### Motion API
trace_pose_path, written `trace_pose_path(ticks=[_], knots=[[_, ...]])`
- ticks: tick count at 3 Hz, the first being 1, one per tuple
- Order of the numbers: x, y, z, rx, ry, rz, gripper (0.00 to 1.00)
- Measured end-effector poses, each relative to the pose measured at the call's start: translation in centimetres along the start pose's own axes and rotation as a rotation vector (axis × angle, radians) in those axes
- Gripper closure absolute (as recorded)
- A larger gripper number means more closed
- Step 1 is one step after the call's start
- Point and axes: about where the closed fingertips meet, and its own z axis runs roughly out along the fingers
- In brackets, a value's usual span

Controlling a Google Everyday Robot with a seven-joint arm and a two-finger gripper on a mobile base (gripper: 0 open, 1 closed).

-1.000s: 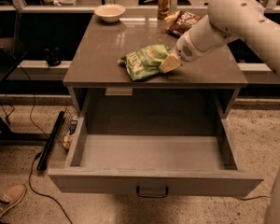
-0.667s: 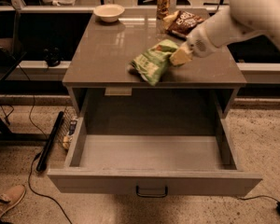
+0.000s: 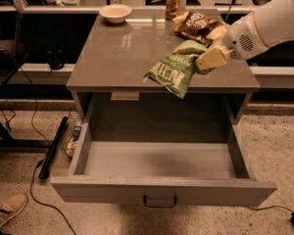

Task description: Place green jalapeno chip bag into top drawer

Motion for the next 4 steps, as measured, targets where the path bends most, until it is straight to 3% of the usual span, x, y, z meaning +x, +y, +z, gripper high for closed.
trace_pose_path(ticks=[1, 2, 3, 4], knots=[[0.0, 0.0, 0.0, 0.000, 0.000, 0.000, 1.00], [2.5, 1.5, 1.1, -0.035, 0.026, 0.042, 1.00], [8.6, 5.6, 4.5, -0.132, 0.124, 0.125, 1.00], [11.8, 7.5, 7.9, -0.193, 0.180, 0.180, 1.00]])
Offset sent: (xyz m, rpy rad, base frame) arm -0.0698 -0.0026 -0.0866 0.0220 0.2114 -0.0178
